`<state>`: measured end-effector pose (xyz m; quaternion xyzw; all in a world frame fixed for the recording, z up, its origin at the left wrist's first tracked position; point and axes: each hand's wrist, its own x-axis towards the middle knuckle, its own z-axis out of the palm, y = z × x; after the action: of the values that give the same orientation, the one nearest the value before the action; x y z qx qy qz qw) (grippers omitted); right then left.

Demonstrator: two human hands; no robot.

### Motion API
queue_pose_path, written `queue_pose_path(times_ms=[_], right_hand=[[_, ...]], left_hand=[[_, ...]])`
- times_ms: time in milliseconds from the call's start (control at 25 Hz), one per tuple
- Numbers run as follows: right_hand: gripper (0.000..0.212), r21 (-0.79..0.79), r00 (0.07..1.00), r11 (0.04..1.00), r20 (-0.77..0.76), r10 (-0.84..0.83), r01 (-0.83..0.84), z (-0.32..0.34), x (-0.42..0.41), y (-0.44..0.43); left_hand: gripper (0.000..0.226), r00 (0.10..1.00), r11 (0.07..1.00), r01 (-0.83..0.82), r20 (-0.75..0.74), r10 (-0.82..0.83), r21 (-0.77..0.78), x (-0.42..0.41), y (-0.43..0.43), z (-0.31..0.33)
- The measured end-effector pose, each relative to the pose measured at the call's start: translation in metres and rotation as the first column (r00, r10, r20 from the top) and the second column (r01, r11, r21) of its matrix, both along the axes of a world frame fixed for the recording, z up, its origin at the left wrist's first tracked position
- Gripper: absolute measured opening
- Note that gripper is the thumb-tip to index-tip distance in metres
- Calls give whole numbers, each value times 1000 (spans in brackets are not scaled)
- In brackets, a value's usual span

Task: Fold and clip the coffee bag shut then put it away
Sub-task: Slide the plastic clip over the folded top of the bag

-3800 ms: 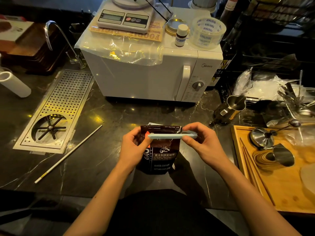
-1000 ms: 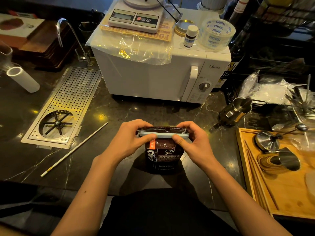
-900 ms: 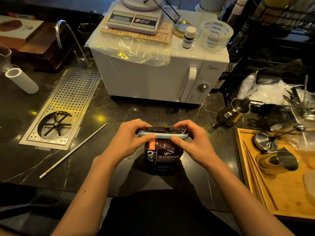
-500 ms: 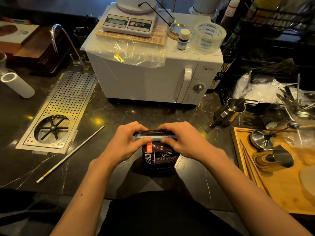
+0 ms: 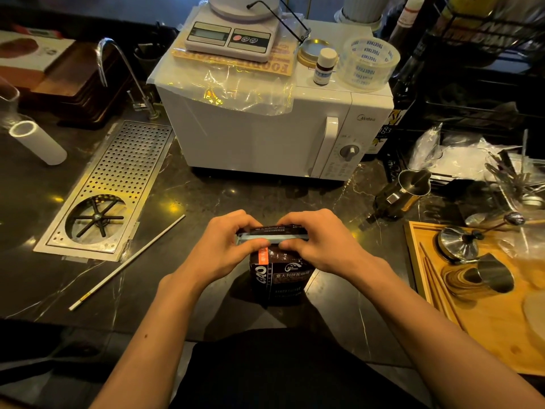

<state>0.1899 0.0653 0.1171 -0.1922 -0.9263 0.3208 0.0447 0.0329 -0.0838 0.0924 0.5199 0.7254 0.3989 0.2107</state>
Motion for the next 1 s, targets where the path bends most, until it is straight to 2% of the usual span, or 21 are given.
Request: queue_pose_path(times_ms=[160, 360, 640, 760, 880, 1000], right_hand=[[29, -33, 998, 998, -50, -49, 47, -3, 3, -3], [28, -174, 990, 979, -73, -117, 103, -5, 18, 12], [25, -209, 978, 967, -117, -171, 144, -9, 28, 14], [26, -235, 976, 961, -126, -176, 143, -11, 37, 16], [24, -236, 943, 942, -175, -282, 238, -15, 39, 17], [25, -228, 925, 939, -225, -307, 256, -20, 36, 13]], left_hand=[[18, 999, 1000, -18, 31, 19, -18, 0, -1, -1], [18, 977, 994, -101, 183, 108, -48, -1, -6, -7], [19, 896, 982, -189, 409, 172, 1, 1, -10, -8], [22, 901, 975, -223, 383, 201, 14, -1, -15, -10], [19, 932, 979, -206, 306, 192, 13, 1, -12, -8], [22, 943, 976, -216, 267, 200, 31, -3, -9, -7]])
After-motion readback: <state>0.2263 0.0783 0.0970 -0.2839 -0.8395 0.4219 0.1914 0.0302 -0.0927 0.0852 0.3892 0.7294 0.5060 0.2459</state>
